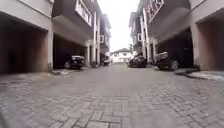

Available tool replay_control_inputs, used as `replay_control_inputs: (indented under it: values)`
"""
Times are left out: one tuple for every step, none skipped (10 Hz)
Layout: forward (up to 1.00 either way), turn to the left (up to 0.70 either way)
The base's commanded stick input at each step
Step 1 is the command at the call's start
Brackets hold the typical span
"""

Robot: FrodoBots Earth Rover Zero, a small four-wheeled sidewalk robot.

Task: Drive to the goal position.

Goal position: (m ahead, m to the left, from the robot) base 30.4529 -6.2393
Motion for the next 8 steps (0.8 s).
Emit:
replay_control_inputs:
  values:
    - [0.7, 0.0]
    - [0.7, 0.0]
    - [0.7, 0.0]
    - [0.7, 0.0]
    - [0.7, 0.0]
    - [0.7, 0.0]
    - [0.7, 0.0]
    - [0.7, 0.0]
